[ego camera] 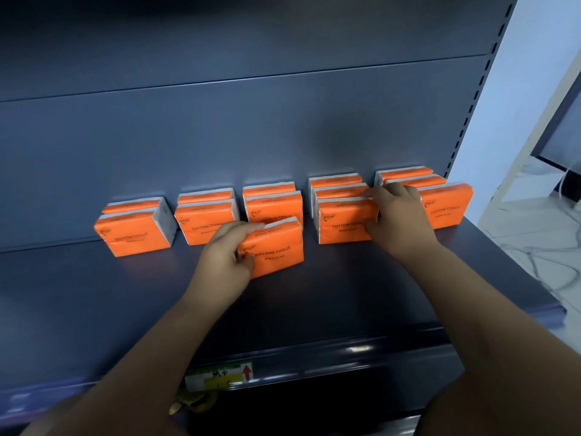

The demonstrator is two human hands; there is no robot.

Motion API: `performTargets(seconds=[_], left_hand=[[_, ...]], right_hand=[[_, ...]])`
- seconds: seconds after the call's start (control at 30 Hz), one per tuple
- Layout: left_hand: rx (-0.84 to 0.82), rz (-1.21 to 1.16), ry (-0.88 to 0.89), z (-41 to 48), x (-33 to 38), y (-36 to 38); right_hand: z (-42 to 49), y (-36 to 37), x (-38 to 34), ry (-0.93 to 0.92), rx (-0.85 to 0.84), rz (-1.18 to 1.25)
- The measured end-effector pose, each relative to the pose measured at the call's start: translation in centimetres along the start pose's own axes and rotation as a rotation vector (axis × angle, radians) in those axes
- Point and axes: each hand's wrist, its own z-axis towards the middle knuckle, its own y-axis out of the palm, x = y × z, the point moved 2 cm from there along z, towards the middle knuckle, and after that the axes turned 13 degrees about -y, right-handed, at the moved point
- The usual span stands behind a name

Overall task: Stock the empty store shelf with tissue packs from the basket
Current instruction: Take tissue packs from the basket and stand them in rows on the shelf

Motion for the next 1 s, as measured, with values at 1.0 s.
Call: performTargets(seconds=[1.0], left_hand=[[0.237,0.544,0.209,4.5,1.3,3.7]], right_hand=[[-1.9,-2.7,4.1,0.395,0.063,-0.056]])
